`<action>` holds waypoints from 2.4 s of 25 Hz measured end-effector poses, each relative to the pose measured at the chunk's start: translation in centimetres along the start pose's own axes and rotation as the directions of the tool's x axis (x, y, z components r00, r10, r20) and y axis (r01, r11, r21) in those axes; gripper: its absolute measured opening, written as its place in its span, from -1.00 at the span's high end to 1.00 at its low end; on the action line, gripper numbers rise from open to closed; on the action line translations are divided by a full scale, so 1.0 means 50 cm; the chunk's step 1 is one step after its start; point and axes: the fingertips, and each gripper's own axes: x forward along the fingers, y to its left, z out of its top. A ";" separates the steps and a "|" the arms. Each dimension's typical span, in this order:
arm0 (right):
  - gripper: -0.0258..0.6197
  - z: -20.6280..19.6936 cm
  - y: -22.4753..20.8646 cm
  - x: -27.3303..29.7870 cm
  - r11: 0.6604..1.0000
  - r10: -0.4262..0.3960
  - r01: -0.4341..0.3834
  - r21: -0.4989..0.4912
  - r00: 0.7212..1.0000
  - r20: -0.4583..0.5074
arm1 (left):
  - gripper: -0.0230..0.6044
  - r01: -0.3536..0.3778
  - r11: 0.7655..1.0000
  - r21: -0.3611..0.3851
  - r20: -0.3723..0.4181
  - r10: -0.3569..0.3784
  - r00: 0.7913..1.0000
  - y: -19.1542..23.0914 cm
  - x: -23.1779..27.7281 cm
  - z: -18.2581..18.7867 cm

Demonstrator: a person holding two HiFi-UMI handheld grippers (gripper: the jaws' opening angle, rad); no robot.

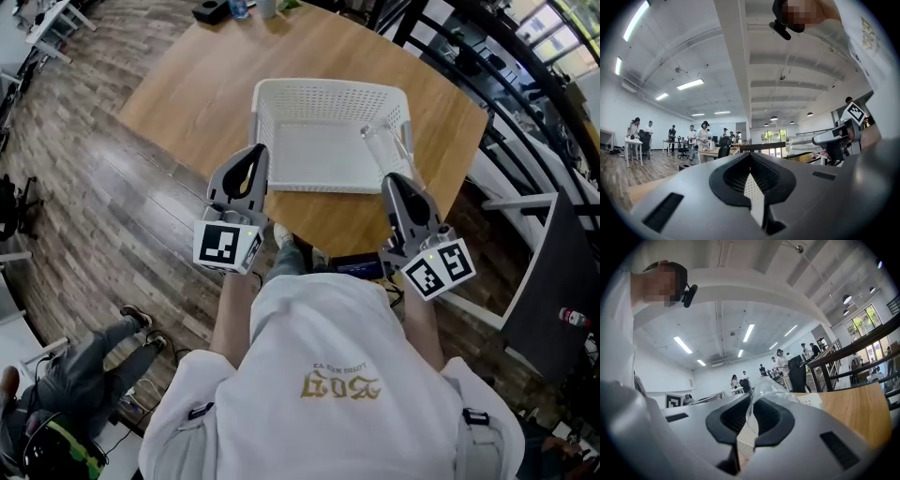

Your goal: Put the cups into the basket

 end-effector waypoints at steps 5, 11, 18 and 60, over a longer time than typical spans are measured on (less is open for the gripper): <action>0.84 0.004 0.007 0.036 1.000 -0.016 0.016 -0.013 1.000 -0.002 | 0.91 0.024 1.000 -0.009 -0.004 -0.024 1.000 0.036 0.026 0.001; 0.84 -0.002 0.008 0.099 0.999 -0.035 0.035 0.000 0.999 -0.011 | 0.91 0.045 0.999 0.022 -0.006 -0.044 0.999 0.080 0.047 0.016; 0.84 -0.011 0.017 0.137 0.998 -0.046 0.045 -0.035 0.998 -0.032 | 0.91 0.092 0.996 -0.002 -0.029 -0.092 0.995 0.108 0.076 -0.005; 0.84 -0.176 -0.063 0.202 0.912 -0.086 -0.177 -0.370 0.798 -0.596 | 0.91 0.537 0.835 0.121 -0.509 -0.412 0.756 -0.034 0.209 -0.188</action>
